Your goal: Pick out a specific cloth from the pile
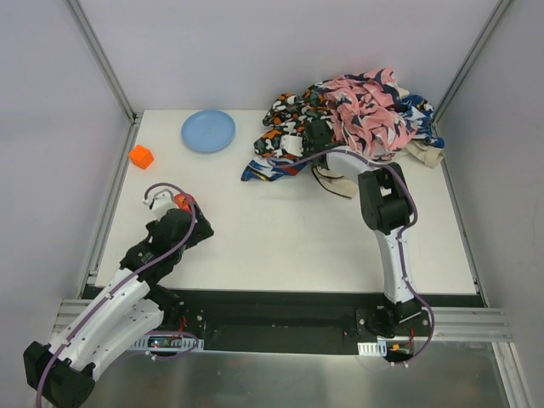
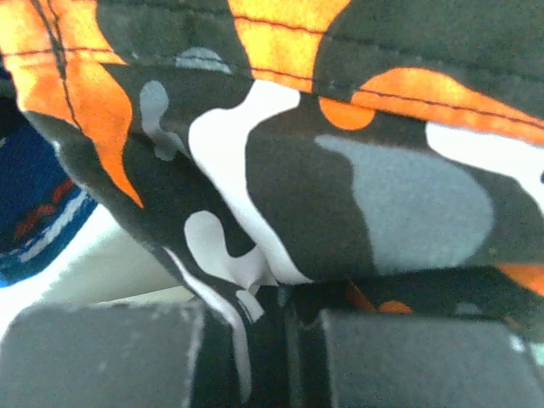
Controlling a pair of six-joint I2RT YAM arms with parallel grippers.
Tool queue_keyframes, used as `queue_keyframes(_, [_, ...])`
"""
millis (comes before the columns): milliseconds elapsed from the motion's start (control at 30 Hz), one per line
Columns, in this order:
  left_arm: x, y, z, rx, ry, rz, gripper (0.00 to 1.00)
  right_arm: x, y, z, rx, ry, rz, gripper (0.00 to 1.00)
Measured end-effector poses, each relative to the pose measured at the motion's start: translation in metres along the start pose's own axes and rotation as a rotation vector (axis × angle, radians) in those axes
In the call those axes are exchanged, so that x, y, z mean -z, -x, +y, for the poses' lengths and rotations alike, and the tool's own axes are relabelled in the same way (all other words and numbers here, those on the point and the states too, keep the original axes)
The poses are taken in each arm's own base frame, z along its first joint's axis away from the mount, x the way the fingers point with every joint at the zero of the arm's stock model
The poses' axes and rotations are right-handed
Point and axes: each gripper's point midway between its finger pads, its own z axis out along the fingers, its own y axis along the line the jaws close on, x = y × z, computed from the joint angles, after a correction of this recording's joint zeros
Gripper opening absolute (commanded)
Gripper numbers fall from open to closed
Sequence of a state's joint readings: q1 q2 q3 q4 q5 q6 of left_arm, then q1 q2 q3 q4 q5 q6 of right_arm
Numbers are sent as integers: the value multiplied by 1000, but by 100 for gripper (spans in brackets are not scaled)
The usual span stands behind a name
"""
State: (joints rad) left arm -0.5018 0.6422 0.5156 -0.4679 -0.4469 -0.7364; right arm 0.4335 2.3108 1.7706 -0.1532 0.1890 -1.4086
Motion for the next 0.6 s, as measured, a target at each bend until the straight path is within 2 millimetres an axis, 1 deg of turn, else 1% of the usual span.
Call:
queue_keyframes(100, [4, 4, -2, 13, -20, -18, 99, 12, -4, 10, -23, 32, -16, 1])
queue_keyframes(167, [8, 8, -5, 28, -47, -35, 99, 26, -8, 24, -16, 72, -22, 1])
queue_keyframes(267, [15, 12, -9, 52, -93, -60, 99, 60, -16, 52, 37, 170, -12, 1])
queue_keyframes(300, [17, 13, -9, 61, -106, -69, 99, 70, -16, 59, 46, 194, -15, 1])
queue_keyframes(367, [19, 12, -9, 70, -125, -77, 99, 98, -13, 79, 71, 252, -36, 1])
queue_keyframes(433, [20, 9, -10, 71, -142, -70, 99, 129, -4, 94, 105, 285, -57, 1])
queue_keyframes(467, [20, 8, -10, 71, -149, -65, 99, 144, 5, 98, 123, 285, -74, 1])
queue_keyframes(500, [21, 7, -12, 72, -158, -61, 99, 161, 18, 100, 146, 267, -104, 1])
queue_keyframes(600, [22, 6, -15, 71, -175, -50, 99, 194, 48, 95, 162, 168, -196, 1])
